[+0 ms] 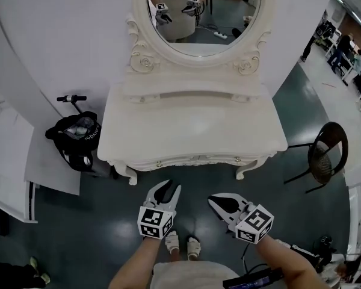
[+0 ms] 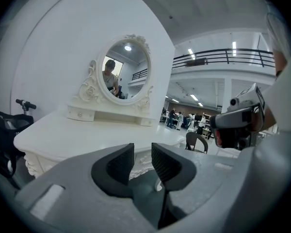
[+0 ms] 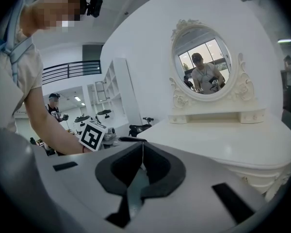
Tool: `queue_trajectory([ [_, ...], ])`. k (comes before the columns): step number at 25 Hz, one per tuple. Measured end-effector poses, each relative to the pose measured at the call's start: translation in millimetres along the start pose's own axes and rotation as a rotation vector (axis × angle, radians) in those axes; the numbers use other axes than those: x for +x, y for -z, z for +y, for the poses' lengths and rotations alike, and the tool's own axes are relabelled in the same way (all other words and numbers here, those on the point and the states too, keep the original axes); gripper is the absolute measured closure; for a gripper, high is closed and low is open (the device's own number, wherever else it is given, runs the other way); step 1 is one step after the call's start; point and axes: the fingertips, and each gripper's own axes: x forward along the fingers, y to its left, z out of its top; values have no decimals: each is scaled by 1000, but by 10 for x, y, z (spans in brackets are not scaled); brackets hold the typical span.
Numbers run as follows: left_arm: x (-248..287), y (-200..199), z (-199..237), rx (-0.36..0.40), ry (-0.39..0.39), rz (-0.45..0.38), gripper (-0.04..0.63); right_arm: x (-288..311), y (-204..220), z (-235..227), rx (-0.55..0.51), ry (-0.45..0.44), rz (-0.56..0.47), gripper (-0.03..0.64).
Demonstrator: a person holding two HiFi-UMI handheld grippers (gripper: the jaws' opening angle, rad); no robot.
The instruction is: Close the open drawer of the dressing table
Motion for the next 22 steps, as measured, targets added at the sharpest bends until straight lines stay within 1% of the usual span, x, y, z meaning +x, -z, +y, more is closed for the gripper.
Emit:
queue_trajectory([
  [7,-278,-304,-387,-5,74,-64,496,-176,-43,23,11,44,-19,601],
  [10,-428,-383,-538,9,111,-73,526,-268,-47,79,10,46,-19,600],
  [12,-520,-420,-623,11,133,-77,566,-336,-62,119,8,40,-22,600],
  [14,-603,-444,-695,13,148,-81,584,-393,-73,162,0,32,-23,601],
  [18,-748,-483,-823,5,173,-87,586,-506,-132,183,3,46,-41,600],
  [22,-829,-532,-937,26,195,-95,586,-598,-228,175,10,71,-69,600],
])
